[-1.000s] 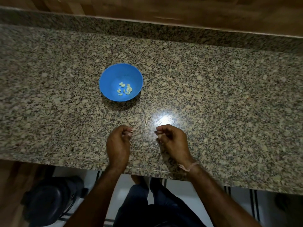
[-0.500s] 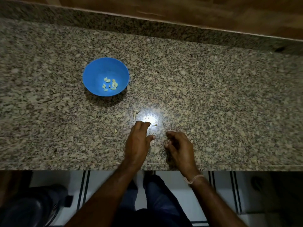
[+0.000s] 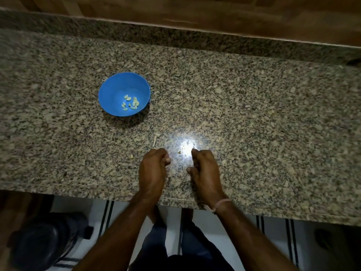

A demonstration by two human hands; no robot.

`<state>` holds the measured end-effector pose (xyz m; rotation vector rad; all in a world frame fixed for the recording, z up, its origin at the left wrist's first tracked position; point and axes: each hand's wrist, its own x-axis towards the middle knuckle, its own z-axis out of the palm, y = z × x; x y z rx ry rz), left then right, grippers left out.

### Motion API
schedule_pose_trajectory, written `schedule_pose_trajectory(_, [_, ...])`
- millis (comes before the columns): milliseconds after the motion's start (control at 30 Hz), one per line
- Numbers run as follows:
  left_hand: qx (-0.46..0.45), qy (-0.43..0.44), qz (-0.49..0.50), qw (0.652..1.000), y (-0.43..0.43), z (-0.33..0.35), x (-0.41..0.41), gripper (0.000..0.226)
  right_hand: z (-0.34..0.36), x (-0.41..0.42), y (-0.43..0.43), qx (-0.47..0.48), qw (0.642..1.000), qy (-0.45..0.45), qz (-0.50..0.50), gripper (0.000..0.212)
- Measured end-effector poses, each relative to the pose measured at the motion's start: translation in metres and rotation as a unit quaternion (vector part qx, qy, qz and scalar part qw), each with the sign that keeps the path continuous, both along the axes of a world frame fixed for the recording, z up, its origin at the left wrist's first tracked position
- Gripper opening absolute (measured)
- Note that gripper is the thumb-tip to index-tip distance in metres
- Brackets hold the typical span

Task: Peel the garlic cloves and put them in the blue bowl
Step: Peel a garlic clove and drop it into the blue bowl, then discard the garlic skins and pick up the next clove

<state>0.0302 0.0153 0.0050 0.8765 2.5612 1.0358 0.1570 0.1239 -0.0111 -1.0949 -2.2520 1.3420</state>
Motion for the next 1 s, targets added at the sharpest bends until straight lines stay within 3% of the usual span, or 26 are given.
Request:
schedule_pose_trajectory(67, [0.041, -0.017, 0.042, 0.998, -0.009, 0.012, 0.004, 0.025, -0.003, -0.018, 0.001, 0.049, 0.998, -0.006, 0.049, 0.003])
schedule_pose_trajectory(167, [0.070, -0.041, 0.096, 0.992, -0.018, 0.017, 0.007, 0.021, -0.004, -0.044, 0.001, 0.145, 0.982, -0.027, 0.121, 0.014])
schedule_pose_trajectory(267, [0.083, -0.063, 0.125, 0.987, -0.025, 0.012, 0.009, 0.024, 0.009, -0.052, 0.002, 0.107, 0.975, -0.029, 0.192, 0.029])
schedule_pose_trajectory(367, [0.089, -0.088, 0.169, 0.978, -0.034, 0.010, 0.012, 0.022, 0.005, -0.038, 0.016, 0.070, 0.979, -0.033, 0.188, 0.039])
schedule_pose_trajectory(500, [0.088, -0.115, 0.208, 0.967, -0.039, 0.006, 0.016, 0.024, -0.007, -0.028, 0.017, 0.101, 0.970, -0.049, 0.216, 0.042])
schedule_pose_trajectory(600, [0.088, -0.122, 0.224, 0.963, -0.039, 0.004, 0.019, 0.024, -0.006, -0.040, 0.005, 0.076, 0.975, -0.016, 0.210, 0.029])
schedule_pose_trajectory(833, [0.079, -0.126, 0.241, 0.959, -0.039, 0.004, 0.021, 0.021, -0.005, -0.059, 0.003, 0.200, 0.957, -0.009, 0.211, 0.015])
schedule_pose_trajectory(1000, [0.067, -0.116, 0.232, 0.964, -0.042, 0.001, 0.023, 0.018, -0.003, -0.063, 0.000, 0.275, 0.932, -0.041, 0.231, 0.020])
